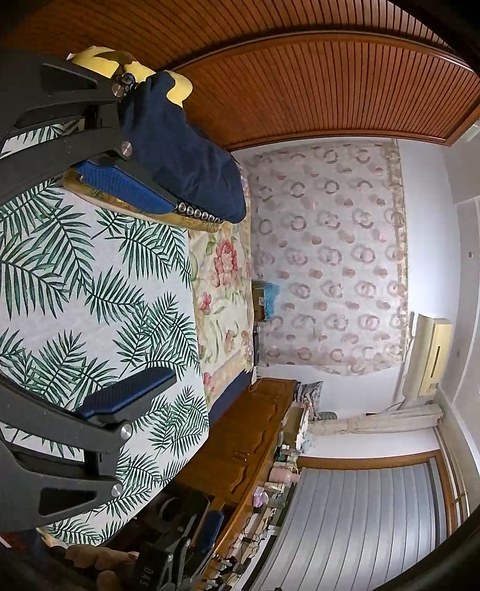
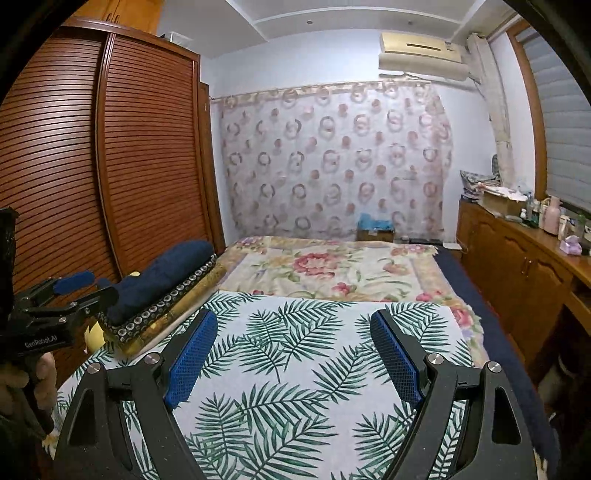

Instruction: Fold small clothes

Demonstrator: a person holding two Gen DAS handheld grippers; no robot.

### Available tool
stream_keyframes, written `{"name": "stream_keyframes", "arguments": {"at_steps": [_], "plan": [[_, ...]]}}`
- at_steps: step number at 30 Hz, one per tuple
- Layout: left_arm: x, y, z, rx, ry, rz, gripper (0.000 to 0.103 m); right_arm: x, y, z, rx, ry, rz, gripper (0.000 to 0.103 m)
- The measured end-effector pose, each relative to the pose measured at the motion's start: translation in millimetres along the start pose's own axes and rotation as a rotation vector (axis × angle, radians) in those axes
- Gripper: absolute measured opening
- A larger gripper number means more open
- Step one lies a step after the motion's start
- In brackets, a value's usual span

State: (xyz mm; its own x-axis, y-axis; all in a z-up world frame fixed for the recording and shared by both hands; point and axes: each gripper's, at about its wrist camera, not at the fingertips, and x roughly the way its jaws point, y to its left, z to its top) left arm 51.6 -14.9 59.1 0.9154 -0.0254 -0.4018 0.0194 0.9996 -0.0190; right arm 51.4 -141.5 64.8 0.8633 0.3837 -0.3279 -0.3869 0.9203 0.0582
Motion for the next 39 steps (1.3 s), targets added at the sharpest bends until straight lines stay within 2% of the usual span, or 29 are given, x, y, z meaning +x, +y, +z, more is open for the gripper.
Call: {"name": "stream_keyframes", "arguments": {"at_steps": [8, 39], "plan": [[1, -4, -2, 0.006, 0.004, 0.001, 0.085, 1, -4, -8, 0.023, -0.013, -0.018, 0.086], [0, -6, -3, 0.004, 0.002, 0.004, 0.085, -11, -28, -4, 0.028, -0.011, -0.021, 0.086]]}}
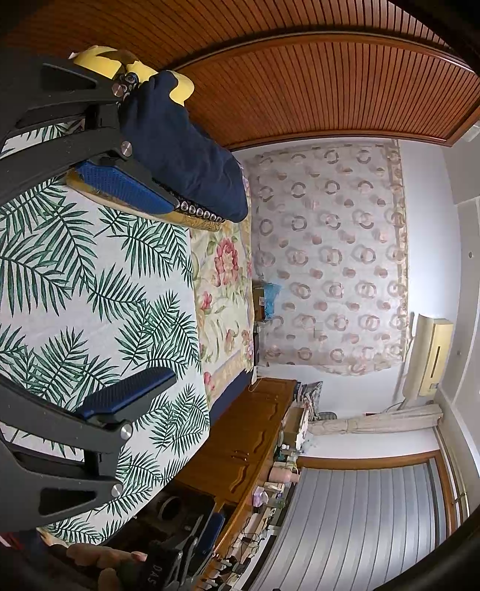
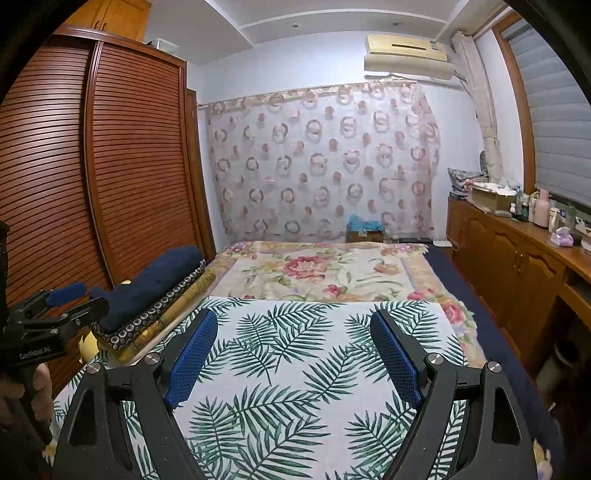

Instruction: Fold small clothes

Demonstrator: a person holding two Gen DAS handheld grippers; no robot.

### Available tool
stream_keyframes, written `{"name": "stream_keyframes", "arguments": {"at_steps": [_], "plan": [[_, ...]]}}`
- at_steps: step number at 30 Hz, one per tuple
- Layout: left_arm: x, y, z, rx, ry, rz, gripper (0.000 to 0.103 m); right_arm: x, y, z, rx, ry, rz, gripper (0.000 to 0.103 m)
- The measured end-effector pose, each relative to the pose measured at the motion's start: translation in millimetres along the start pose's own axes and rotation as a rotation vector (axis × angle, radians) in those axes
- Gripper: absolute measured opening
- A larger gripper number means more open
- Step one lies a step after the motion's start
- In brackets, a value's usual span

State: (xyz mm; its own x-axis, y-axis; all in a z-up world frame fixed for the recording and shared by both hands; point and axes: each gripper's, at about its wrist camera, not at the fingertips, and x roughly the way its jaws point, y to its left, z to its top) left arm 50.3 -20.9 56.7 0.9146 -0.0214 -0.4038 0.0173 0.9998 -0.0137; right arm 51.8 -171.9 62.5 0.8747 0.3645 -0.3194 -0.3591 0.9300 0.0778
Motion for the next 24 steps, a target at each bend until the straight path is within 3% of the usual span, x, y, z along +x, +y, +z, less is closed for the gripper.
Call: {"name": "stream_keyframes", "arguments": {"at_steps": [24], "plan": [[-4.4, -1.9, 1.9, -0.003, -0.003, -0.002, 0.085, -5.9, -2.8, -1.3, -0.002, -0.002, -0.004, 0.086]]}}
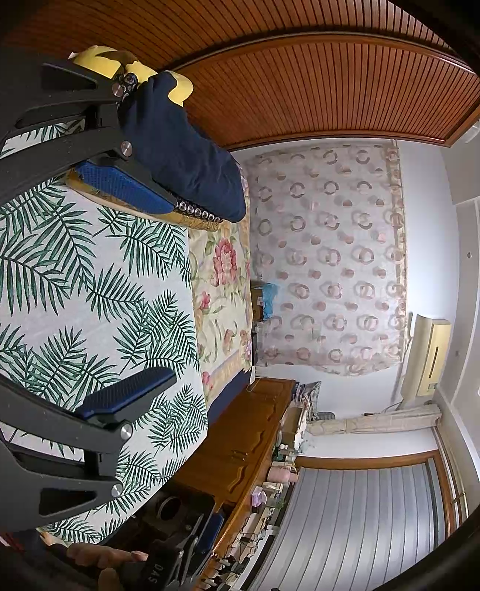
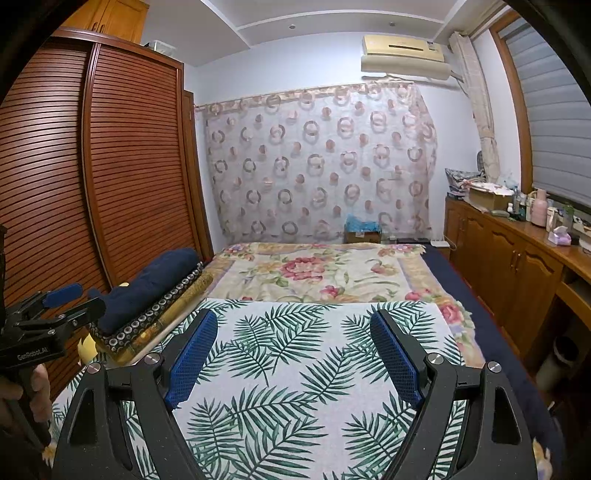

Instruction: Fold small clothes

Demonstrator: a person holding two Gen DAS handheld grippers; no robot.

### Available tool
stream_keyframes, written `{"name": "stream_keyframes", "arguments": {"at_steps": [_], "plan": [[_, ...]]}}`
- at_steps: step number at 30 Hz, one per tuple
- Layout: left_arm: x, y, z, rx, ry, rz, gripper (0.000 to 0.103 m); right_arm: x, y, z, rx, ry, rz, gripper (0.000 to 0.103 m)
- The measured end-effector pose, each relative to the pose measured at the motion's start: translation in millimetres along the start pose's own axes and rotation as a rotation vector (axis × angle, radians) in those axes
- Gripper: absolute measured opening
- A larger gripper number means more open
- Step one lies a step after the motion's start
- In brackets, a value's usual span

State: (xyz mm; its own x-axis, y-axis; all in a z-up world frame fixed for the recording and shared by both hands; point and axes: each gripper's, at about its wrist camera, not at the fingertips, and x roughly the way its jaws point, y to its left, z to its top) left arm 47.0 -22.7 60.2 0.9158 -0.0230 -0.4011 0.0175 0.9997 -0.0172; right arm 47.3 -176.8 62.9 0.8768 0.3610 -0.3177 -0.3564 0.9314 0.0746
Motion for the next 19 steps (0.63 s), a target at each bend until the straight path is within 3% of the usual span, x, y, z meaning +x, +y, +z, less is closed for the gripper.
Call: {"name": "stream_keyframes", "arguments": {"at_steps": [19], "plan": [[-1.1, -0.8, 1.1, 0.001, 0.001, 0.001, 0.085, -2.9, -2.7, 0.6, -0.002, 0.000, 0.001, 0.086]]}}
